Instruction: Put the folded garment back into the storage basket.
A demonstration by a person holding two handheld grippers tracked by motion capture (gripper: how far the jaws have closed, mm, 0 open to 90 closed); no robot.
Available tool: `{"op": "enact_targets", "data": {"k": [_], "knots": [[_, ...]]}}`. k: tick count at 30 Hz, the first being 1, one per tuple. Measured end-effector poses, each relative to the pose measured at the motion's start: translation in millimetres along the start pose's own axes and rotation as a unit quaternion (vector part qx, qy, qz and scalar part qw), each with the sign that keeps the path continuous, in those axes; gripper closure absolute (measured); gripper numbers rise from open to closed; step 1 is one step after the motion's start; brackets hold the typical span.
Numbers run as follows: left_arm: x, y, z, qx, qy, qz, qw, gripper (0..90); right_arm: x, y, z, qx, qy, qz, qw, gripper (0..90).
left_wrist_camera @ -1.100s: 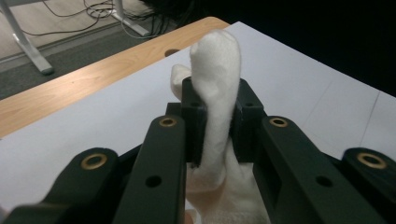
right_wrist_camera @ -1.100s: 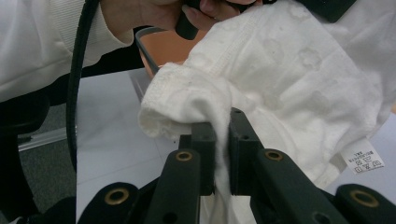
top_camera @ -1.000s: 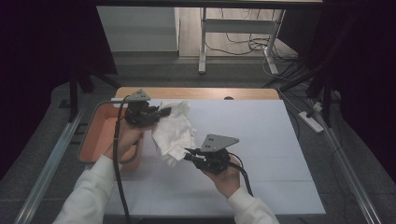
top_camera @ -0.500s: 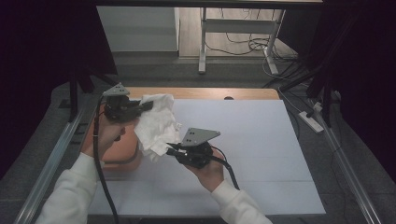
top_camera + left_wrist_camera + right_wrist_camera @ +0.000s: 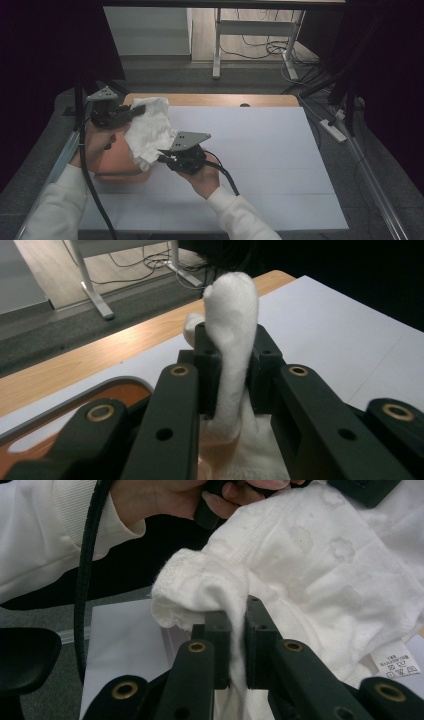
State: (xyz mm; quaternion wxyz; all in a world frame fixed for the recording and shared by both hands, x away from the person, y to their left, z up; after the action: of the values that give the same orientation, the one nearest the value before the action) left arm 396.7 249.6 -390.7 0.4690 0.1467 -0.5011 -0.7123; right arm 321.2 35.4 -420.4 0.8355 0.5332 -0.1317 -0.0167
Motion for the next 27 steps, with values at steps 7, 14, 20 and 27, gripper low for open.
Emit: {"op": "enact_targets", "data": {"k": [7, 14, 20, 27], "knots": [[-11.1, -1.5, 7.7, 0.001, 0.009, 0.005, 0.9999, 77.6, -0.9, 5.8, -16.3, 0.001, 0.010, 0.006, 0.9999, 83.6], [-19.4, -2.9, 12.1, 0.001, 0.016, 0.010, 0.9998, 77.6, -1.1, 8.9, -26.5, 0.004, 0.015, 0.004, 0.9999, 83.6], [-25.0, -4.8, 16.4, 0.002, 0.020, 0.012, 0.9997, 77.6, -3.6, 10.4, -33.1, 0.005, 0.018, 0.003, 0.9998, 83.6], [-35.3, -6.5, 24.4, 0.003, 0.029, 0.015, 0.9995, 77.6, -5.7, 17.5, -46.6, 0.000, 0.026, 0.007, 0.9996, 83.5]]}}
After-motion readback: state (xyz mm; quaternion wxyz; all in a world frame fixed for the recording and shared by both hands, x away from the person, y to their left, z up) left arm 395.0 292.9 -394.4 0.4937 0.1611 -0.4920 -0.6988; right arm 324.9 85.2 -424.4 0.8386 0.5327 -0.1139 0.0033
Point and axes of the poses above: each handheld gripper's, and its own axes: z roughly backward along the jaws, y roughly out of its top, x roughly to its right, the point moved 4 cm from there along -z, roughly forward along the jaws, and after that the axes turned 10 degrees about z, right-handed, at the moved point
